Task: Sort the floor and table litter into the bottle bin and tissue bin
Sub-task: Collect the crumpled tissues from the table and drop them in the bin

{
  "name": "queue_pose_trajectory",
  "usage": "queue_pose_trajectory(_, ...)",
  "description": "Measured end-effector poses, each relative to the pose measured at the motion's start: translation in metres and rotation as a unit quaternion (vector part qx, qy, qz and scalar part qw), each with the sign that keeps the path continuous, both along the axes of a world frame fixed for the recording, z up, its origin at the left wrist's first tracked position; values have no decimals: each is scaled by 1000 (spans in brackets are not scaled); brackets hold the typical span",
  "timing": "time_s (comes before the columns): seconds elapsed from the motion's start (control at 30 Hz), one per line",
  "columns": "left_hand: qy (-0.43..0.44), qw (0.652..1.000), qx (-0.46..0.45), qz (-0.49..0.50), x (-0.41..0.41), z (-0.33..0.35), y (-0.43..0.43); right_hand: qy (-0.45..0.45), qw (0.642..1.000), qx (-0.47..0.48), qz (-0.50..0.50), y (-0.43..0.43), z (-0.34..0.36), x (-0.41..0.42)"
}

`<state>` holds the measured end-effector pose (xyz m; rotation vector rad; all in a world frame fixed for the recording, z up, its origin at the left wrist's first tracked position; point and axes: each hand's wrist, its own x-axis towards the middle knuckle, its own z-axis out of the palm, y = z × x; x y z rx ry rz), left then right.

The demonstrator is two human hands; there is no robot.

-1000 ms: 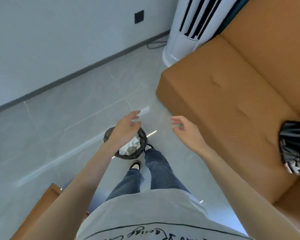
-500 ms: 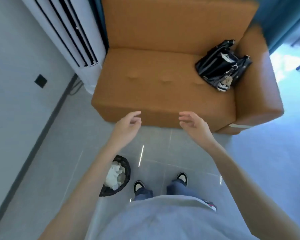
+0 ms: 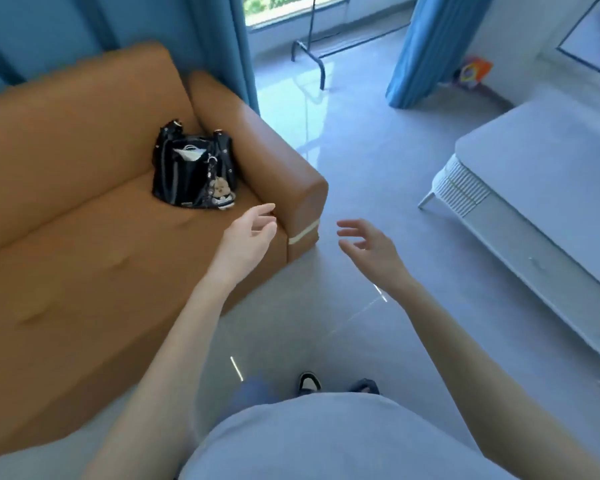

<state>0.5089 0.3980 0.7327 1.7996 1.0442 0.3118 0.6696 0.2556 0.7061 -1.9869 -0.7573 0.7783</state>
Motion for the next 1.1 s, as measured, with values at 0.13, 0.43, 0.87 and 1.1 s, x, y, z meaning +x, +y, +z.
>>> queue_pose_trajectory(0.13, -4, 997, -4, -79, 87, 1, 1, -4, 995, -2, -96, -28, -1, 60)
queue_pose_trajectory(0.43, 7, 967, -17, -255, 251, -11, 11, 24, 958, -6, -285, -56, -19, 153)
queue_pose_trajectory(0.87, 26, 877, -13, -480, 482, -13, -48, 28, 863, -5, -504, -114, -18, 286)
queue_pose_trajectory(1.1, 49, 835, -4, -548, 599, -28, -149, 30, 823, -8, -568, -218, -37, 379)
